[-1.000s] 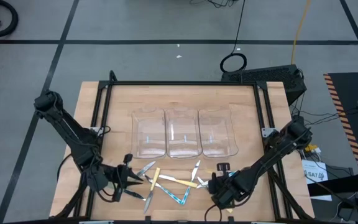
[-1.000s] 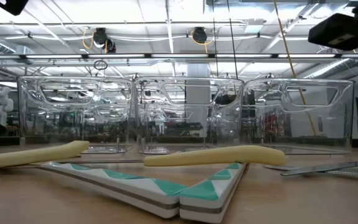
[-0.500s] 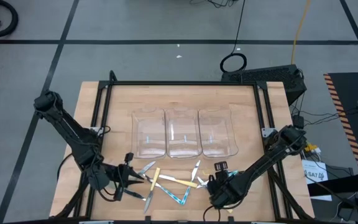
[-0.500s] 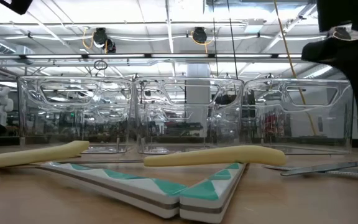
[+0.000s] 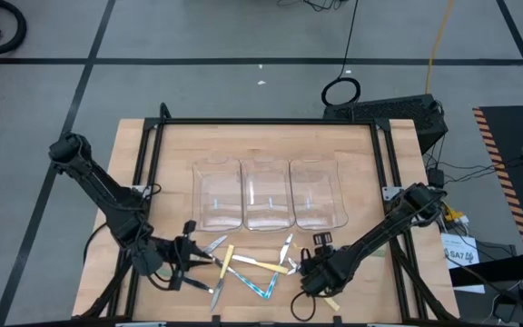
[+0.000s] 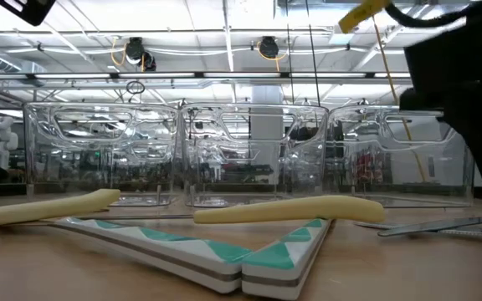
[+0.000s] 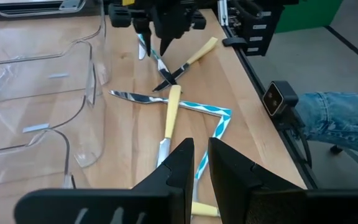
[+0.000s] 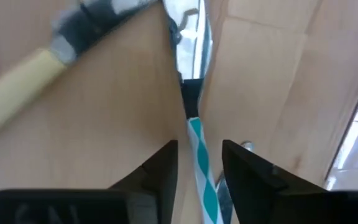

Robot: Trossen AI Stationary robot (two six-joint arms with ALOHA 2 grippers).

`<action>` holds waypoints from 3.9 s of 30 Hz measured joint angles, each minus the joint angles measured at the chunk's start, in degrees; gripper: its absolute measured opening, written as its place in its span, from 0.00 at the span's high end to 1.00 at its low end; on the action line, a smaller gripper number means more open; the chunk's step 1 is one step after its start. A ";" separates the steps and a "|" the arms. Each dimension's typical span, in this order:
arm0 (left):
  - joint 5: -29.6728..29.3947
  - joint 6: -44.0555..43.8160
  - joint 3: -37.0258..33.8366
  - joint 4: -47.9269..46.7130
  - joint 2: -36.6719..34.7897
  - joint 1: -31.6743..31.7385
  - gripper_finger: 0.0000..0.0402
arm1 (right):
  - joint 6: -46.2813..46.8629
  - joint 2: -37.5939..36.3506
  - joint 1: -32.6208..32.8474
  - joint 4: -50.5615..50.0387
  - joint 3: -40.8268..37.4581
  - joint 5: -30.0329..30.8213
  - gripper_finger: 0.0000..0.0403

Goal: Sort silverware by color (type)
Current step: Put the right blue knife into the middle transparent bin

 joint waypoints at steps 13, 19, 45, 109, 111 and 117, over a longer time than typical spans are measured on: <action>0.00 1.47 0.00 0.70 0.00 -0.35 0.86 | 0.09 -0.26 0.07 3.79 -4.15 -0.15 0.90; -0.07 4.77 0.00 3.28 0.00 -0.35 0.86 | 0.18 -0.24 0.09 3.74 -4.21 -0.09 0.96; -0.28 2.61 0.00 4.59 6.52 -0.41 0.86 | 1.78 0.06 0.15 -7.23 13.02 5.03 0.96; -1.00 13.67 7.50 12.41 6.58 2.93 0.86 | -11.76 3.10 4.67 57.93 14.35 62.13 0.96; -0.98 13.69 7.50 12.41 6.60 2.89 0.86 | -9.49 3.13 4.56 57.89 13.10 62.72 0.96; -1.00 13.69 7.50 12.34 6.60 2.93 0.86 | -5.78 3.13 4.55 58.28 11.03 63.33 0.96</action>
